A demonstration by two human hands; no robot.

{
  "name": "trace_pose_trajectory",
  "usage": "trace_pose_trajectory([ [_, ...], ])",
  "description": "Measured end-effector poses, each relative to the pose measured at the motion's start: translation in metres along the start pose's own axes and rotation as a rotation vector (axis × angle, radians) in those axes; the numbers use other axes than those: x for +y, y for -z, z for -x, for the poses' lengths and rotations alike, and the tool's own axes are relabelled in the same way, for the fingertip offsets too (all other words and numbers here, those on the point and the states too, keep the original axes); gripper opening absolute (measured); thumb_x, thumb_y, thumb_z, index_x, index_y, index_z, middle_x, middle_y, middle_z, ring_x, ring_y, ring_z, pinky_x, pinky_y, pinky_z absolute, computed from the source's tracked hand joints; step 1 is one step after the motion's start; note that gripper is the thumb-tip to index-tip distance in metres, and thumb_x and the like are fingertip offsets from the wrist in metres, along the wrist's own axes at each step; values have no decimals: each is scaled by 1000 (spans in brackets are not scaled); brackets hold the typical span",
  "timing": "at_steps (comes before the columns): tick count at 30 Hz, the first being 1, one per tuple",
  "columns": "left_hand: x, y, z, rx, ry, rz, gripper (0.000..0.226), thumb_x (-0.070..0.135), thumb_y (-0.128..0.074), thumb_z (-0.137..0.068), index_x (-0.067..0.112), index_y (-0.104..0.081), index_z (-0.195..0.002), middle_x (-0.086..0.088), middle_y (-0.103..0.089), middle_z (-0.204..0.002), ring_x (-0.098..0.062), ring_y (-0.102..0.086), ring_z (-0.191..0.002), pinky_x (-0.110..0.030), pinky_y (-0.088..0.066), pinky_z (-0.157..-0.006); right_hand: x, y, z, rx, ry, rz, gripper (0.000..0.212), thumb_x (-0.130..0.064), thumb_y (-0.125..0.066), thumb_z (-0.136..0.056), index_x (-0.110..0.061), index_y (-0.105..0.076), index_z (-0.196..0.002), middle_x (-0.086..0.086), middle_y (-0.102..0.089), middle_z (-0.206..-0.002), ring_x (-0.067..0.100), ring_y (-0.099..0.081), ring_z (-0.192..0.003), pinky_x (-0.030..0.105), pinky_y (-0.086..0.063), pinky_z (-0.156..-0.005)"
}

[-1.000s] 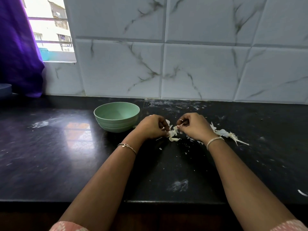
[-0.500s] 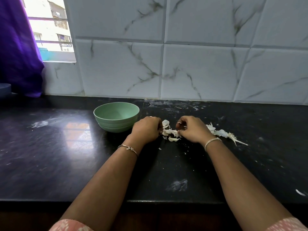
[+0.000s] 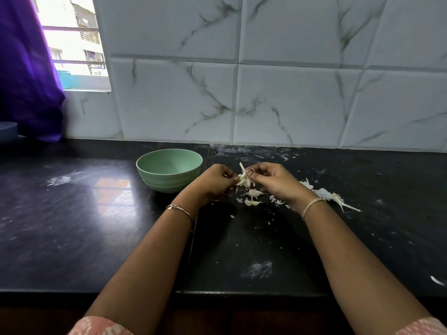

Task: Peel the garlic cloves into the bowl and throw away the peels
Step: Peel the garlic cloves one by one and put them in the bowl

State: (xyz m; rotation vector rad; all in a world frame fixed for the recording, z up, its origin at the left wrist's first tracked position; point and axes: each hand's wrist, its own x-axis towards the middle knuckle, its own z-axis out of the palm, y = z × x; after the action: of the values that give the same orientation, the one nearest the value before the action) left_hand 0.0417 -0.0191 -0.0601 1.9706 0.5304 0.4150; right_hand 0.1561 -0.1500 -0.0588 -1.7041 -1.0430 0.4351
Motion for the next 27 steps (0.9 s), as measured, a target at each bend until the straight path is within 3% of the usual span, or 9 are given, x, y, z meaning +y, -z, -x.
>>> trace_pose_trajectory([
  [5, 1, -3, 0, -80, 29, 66, 15, 14, -57, -97, 12, -58, -82, -4, -53, -65, -11, -46, -54, -22, -42, -48, 4, -6, -1, 51, 60, -72, 11, -6, -70, -87, -7, -65, -98, 4, -67, -85, 8, -63, -74, 13, -48, -63],
  [10, 0, -4, -3, -30, -23, -52, 8, 14, -54, -99, 10, -57, -92, -5, -57, -71, -11, -51, -57, -16, -43, -43, 8, -7, -5, 77, 9, -58, 12, -20, -73, -87, -14, -63, -91, 5, -64, -83, 11, -57, -69, 23, -46, -58],
  [14, 0, -3, -4, 3, -135, -58, 11, 10, -66, -91, 13, -59, -99, -6, -66, -79, -11, -61, -63, -23, -50, -54, 11, -9, -6, 70, -28, -101, 12, -22, -70, -89, -13, -64, -93, 6, -67, -83, 7, -57, -63, 21, -45, -55],
  [16, 0, -2, -4, 90, -206, -217, 10, 16, -71, -87, 18, -63, -93, -7, -70, -84, -15, -63, -71, -31, -52, -67, 10, -10, -6, 84, -34, -97, 14, -23, -70, -89, -10, -66, -92, 4, -66, -76, 1, -54, -54, 18, -43, -52],
  [19, -2, -2, -3, 204, -212, -402, 8, 26, -69, -89, 24, -61, -88, -1, -69, -92, -17, -64, -87, -29, -48, -78, 10, -7, -5, 115, -35, -85, 23, -25, -68, -91, -2, -70, -90, 2, -62, -67, 4, -47, -50, 16, -40, -48],
  [21, -5, -2, -5, 258, -187, -439, 6, 30, -65, -91, 24, -62, -90, 0, -67, -99, -19, -63, -95, -31, -49, -82, 9, -3, -4, 129, -29, -22, 22, -26, -62, -95, -10, -71, -85, 2, -65, -69, 7, -50, -56, 19, -43, -54],
  [24, -6, -1, -6, 315, -193, -483, 18, 34, -63, -92, 19, -68, -100, -8, -62, -109, -25, -58, -102, -31, -43, -81, 13, 1, -6, 157, 0, 334, 28, -38, -59, -95, -23, -71, -76, 2, -74, -89, 14, -66, -84, 30, -50, -80],
  [26, -5, -2, -6, 343, -207, -505, 22, 35, -63, -92, 17, -69, -104, -10, -59, -113, -26, -56, -103, -31, -41, -82, 13, 1, -5, 127, 19, 372, 24, -45, -67, -88, -23, -75, -93, -1, -74, -96, 13, -67, -93, 30, -50, -87],
  [27, -5, -2, -5, 355, -210, -509, 24, 35, -63, -93, 16, -69, -105, -10, -57, -113, -26, -56, -104, -31, -41, -83, 12, 1, -4, 126, 33, 366, 34, -45, -75, -81, -21, -73, -106, -3, -73, -99, 10, -66, -94, 29, -51, -88],
])
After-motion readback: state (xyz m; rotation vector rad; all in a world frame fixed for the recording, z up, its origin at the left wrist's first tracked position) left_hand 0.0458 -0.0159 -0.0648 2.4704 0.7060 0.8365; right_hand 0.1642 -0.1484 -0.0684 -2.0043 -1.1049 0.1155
